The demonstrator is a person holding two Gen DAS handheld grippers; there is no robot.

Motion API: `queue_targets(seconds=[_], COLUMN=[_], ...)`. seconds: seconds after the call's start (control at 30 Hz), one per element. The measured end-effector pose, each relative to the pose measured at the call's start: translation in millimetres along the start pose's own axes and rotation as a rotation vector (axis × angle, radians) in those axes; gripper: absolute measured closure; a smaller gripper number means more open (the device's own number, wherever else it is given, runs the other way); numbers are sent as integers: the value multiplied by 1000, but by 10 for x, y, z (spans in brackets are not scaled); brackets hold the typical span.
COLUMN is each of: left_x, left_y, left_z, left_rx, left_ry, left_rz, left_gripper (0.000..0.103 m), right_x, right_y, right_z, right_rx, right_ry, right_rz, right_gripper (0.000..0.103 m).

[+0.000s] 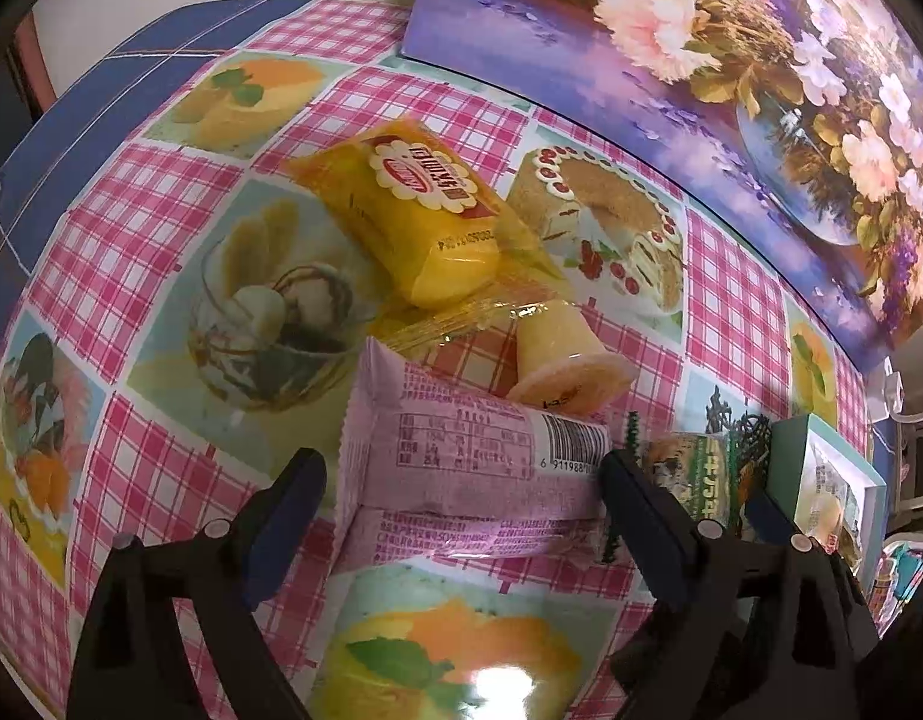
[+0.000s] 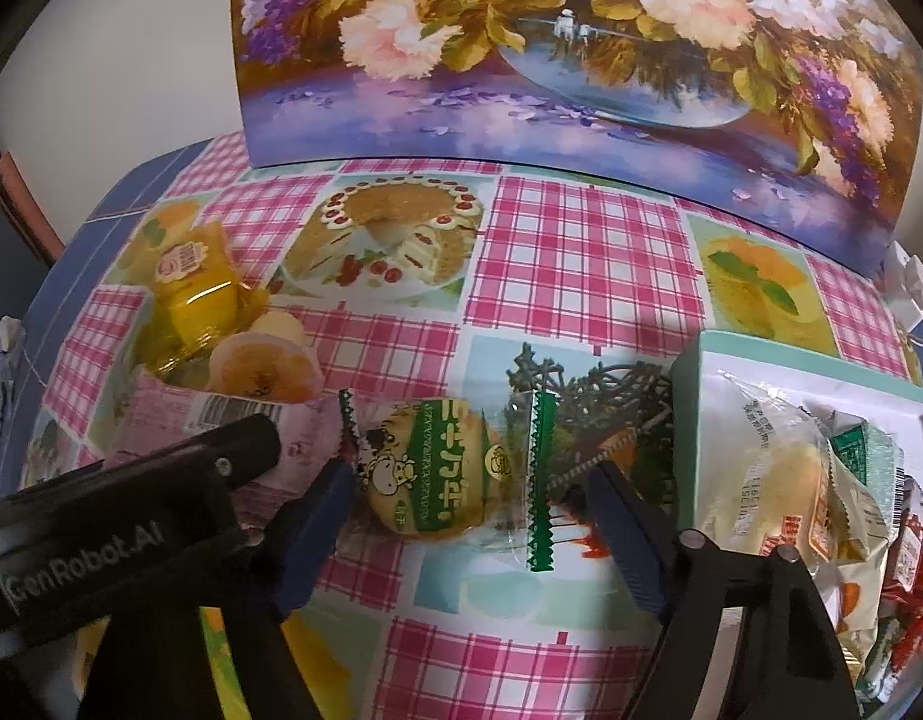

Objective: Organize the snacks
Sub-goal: 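Grasp the green round biscuit pack with the right tool while the left tool reaches the pink pack, then close the left tool on the pink pack while the right tool holds the biscuit pack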

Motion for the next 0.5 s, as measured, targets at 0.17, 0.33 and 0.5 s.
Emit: queue_targets(seconds=[0.17,0.33,0.5], left_x=[6,-4,9], left_y=[-20,-13,-31], left_z=[46,19,1], left_rx=[1,-42,-49], left_ry=[-16,-35,-37], left_rz=[-1,7,-2], left_gripper=[10,24,30], right_x=[6,1,4], right_y=[-11,-16,-18], right_z=[-1,21,23], right_rx=[11,17,16], right_ry=[6,-5,-11], right_rz=[0,-3,-1], right_gripper=[34,35,36])
Point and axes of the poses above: each gripper's, at about its wrist camera, not at the fingertips, and y roughly the way its jaws point, z to its left, x to its top, the point moved 1 cm from there along y, roughly the way its jaws point, and after that the axes turned 15 degrees about -z, right-handed, at the moved point
